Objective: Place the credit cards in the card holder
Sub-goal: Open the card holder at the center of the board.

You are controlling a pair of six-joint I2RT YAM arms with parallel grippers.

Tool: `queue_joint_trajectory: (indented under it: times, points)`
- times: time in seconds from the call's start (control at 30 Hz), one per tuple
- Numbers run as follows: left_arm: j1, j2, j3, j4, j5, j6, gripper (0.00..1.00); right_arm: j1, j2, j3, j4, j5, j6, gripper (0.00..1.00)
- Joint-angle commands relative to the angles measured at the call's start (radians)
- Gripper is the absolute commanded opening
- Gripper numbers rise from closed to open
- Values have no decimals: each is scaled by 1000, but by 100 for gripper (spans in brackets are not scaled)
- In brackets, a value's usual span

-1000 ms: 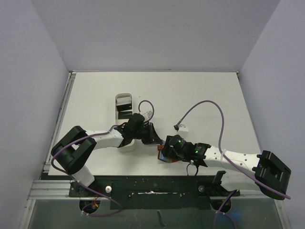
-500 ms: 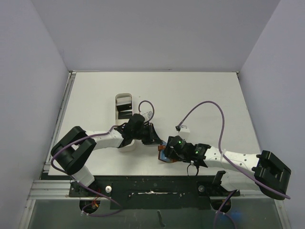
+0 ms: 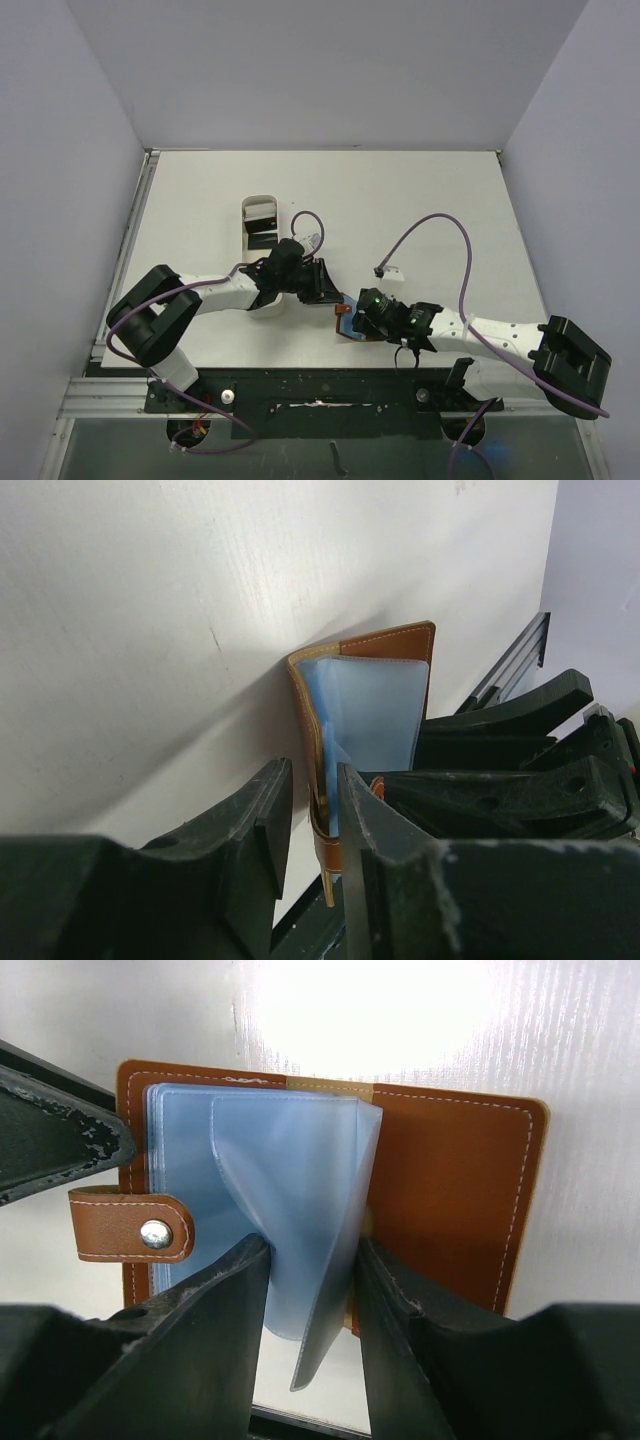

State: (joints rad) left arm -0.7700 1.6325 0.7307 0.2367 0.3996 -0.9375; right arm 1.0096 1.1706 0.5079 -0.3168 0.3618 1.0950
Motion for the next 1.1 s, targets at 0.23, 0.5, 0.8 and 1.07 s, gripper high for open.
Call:
queue_joint_trajectory:
  times: [0.23, 0.5, 0.8, 1.07]
  points:
    - [-6, -2, 18, 55, 9, 21, 23, 9, -41, 0, -45, 72, 20, 39]
    - [-9, 9, 27, 71, 29, 24, 32, 8, -64, -9, -45, 75, 16, 39]
    - [-28, 57, 70, 65, 48, 59, 43, 6, -43, -26, -10, 65, 11, 32]
    - [-29, 124, 89, 72, 36, 81, 44, 6, -93, -73, 42, 47, -7, 29]
